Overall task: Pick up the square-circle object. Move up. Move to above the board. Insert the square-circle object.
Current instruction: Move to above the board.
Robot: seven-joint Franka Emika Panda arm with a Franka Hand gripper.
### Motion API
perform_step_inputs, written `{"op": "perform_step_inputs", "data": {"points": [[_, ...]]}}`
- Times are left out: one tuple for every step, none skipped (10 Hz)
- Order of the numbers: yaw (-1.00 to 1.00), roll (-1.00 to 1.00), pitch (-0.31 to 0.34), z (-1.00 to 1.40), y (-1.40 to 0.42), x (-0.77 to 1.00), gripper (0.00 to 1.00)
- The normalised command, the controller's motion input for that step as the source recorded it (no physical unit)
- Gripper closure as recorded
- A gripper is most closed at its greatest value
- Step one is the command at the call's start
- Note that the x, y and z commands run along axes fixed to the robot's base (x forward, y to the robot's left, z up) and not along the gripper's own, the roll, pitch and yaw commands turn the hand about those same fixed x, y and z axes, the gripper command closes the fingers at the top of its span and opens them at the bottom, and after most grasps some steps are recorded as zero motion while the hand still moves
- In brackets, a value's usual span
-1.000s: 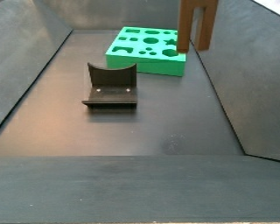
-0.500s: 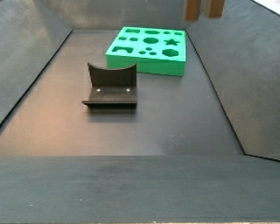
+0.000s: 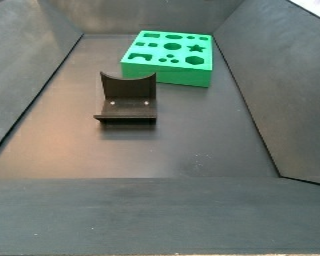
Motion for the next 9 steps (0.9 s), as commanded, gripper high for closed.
{"op": "perform_step_inputs", "data": {"points": [[-0.6, -0.18, -0.032, -0.1, -1.0, 0.21, 1.0], [-0.38, -0.14, -0.005, -0.1, -1.0, 0.22, 1.0], [-0.16, -0.07, 0.021, -0.1, -1.0, 0.23, 1.0], [-0.09, -0.06, 0.027, -0.1, -1.0, 0.23, 1.0], [-0.03, -0.02, 0.034, -0.09, -1.0, 0.25, 1.0], [0.01, -0.01, 0.037, -0.09, -1.0, 0.26, 1.0], [0.01, -0.01, 0.033, -0.09, -1.0, 0.27, 1.0], [0.01, 0.0, 0.028, -0.09, -1.0, 0.28, 1.0], [0.01, 0.0, 0.024, -0.08, -1.0, 0.3, 1.0]]}}
